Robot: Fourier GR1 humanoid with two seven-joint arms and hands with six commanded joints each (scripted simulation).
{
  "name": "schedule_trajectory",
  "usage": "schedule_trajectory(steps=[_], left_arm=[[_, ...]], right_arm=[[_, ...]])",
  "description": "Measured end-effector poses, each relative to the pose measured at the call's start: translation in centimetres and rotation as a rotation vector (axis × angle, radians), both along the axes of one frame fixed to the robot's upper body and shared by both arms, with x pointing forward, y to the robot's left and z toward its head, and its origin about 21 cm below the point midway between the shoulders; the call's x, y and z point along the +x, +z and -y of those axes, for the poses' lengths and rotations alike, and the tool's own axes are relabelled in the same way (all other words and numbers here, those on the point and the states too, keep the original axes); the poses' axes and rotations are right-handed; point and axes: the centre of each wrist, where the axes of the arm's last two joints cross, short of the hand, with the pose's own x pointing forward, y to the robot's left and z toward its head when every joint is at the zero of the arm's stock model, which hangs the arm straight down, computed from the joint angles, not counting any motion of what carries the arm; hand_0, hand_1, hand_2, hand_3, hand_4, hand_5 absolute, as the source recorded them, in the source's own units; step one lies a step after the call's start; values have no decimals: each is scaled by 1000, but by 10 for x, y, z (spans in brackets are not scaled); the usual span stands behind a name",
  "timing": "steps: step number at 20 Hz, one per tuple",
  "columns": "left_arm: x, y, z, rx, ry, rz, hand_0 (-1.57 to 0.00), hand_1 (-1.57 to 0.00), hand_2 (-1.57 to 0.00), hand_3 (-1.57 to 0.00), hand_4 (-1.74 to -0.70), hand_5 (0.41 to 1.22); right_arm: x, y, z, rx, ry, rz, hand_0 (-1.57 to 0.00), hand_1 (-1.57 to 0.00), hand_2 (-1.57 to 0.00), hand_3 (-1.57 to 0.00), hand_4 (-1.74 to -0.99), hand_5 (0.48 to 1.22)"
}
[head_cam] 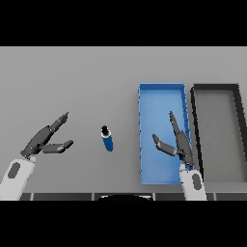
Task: Pick up the blue pipe and place it into the blue bin.
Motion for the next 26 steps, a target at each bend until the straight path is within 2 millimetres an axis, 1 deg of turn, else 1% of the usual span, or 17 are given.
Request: schedule_trajectory(steps=[1, 3, 6, 8, 10, 11, 14, 15, 16, 18, 19, 20, 21, 22, 23, 25, 26], left_arm=[[-4, -1, 10, -5, -38, -11, 1, 1, 1, 1, -1124, 514], [-10, -2, 25, -14, -93, -37, 1, 1, 1, 1, -1158, 497], [-17, -13, 50, -4, -154, -44, 1, 1, 1, 1, -1176, 475], [-16, -18, 65, 9, -170, -38, 1, 1, 1, 1, -1186, 466], [-20, -26, 73, 7, -179, -33, 1, 1, 1, 1, -1189, 463], [-16, -26, 82, 8, -178, -38, 1, 1, 1, 1, -1193, 465], [-10, -42, 97, -7, -185, -80, 1, 1, 1, 1, -1195, 467], [-7, -48, 107, 5, -183, -102, 1, 1, 1, 1, -1191, 467], [-3, -50, 108, -18, -183, -98, 1, 1, 1, 1, -1189, 469], [7, -52, 122, -30, -193, -106, 1, 1, 1, 1, -1172, 464], [6, -57, 128, -21, -201, -109, 1, 1, 1, 1, -1152, 459], [9, -57, 132, -1, -209, -103, 1, 1, 1, 1, -1136, 459], [11, -60, 132, 10, -215, -94, 1, 1, 1, 1, -1131, 462], [15, -57, 138, -1, -221, -79, 1, 1, 1, 1, -1153, 479], [16, -60, 146, -32, -239, -90, 1, 1, 1, 1, -1171, 495], [18, -64, 150, -78, -244, -93, 1, 1, -1, 1, -1215, 533], [20, -64, 154, -100, -241, -83, 1, -2, -39, -6, -1240, 558]], right_arm=[[3, 4, 0, 0, -3, 4, 1, 1, 1, 1, -1205, 611], [1, 0, 0, -5, 4, 0, 1, 1, 1, 1, -1208, 612], [-2, -1, -4, -7, 4, 1, 1, 1, 1, 1, -1217, 615], [-4, 3, -4, -2, 1, 9, 1, 1, 1, 1, -1223, 619], [-7, 3, -4, 4, -2, 6, 1, 1, 1, 1, -1228, 621], [-6, 5, -7, 11, -2, 9, 1, 1, 1, 1, -1230, 622], [-6, 6, -6, 6, -12, 6, 1, 1, 1, 1, -1229, 621], [-6, 5, -8, 10, -9, 3, 1, 1, 1, 1, -1223, 618], [-6, 5, -7, 5, -8, 3, 1, 1, 1, 1, -1218, 612], [-11, 6, -6, 1, -14, 12, 1, 1, 1, 1, -1208, 608], [-10, 5, -2, 0, -23, 0, 1, 1, 1, 1, -1206, 606], [-11, 4, -5, 11, -23, -7, 1, 1, 1, 1, -1204, 607], [-12, 6, -2, 9, -23, 10, 1, 1, 1, 1, -1201, 605], [-11, 5, -1, 2, -25, -2, 1, 1, 1, 1, -1202, 606], [-10, 6, -4, 13, -19, 7, 1, 1, 1, 1, -1204, 607], [-11, 3, 0, 15, -24, -13, 1, 1, 1, 1, -1206, 606], [-9, 3, -1, 20, -22, -10, 1, 1, 1, 1, -1204, 605]])
